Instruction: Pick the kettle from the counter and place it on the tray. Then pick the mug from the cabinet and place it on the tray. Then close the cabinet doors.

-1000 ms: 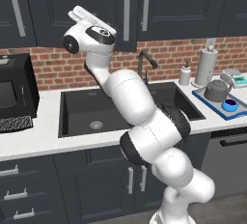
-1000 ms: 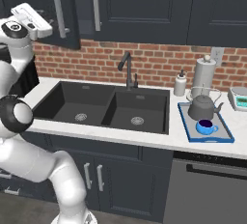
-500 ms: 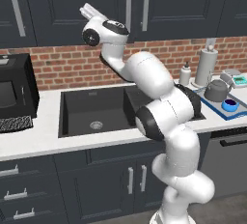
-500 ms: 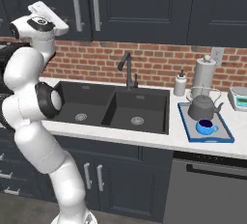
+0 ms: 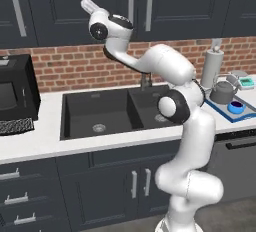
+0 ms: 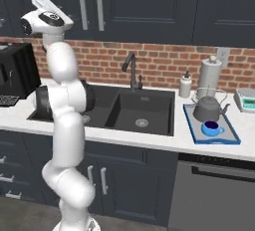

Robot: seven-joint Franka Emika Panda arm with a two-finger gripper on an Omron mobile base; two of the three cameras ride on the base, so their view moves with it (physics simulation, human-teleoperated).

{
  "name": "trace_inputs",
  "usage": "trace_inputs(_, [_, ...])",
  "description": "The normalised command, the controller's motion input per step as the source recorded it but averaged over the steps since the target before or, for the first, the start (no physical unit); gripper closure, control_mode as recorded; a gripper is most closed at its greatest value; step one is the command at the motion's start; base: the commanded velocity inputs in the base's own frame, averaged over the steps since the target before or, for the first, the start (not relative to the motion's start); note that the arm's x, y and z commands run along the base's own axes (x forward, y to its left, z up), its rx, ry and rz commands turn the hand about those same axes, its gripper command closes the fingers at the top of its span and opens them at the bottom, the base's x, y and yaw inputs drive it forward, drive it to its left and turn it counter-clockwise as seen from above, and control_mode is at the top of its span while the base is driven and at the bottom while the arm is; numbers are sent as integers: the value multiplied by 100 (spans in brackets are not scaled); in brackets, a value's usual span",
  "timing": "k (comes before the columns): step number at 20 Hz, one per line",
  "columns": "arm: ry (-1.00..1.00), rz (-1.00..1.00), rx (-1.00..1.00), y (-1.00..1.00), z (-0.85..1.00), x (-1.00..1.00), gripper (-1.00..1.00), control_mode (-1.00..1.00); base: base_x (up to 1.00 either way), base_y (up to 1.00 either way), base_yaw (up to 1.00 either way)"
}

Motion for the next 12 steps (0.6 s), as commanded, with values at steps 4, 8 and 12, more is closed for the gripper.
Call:
trace_inputs(4, [1, 2, 6, -1, -3, 86, -100, -100, 0, 0, 0])
trace_inputs(8, [3, 0, 4, -1, -10, 72, -100, -100, 0, 0, 0])
trace_inputs(12, [4, 0, 2, 0, -8, 60, -100, -100, 0, 0, 0])
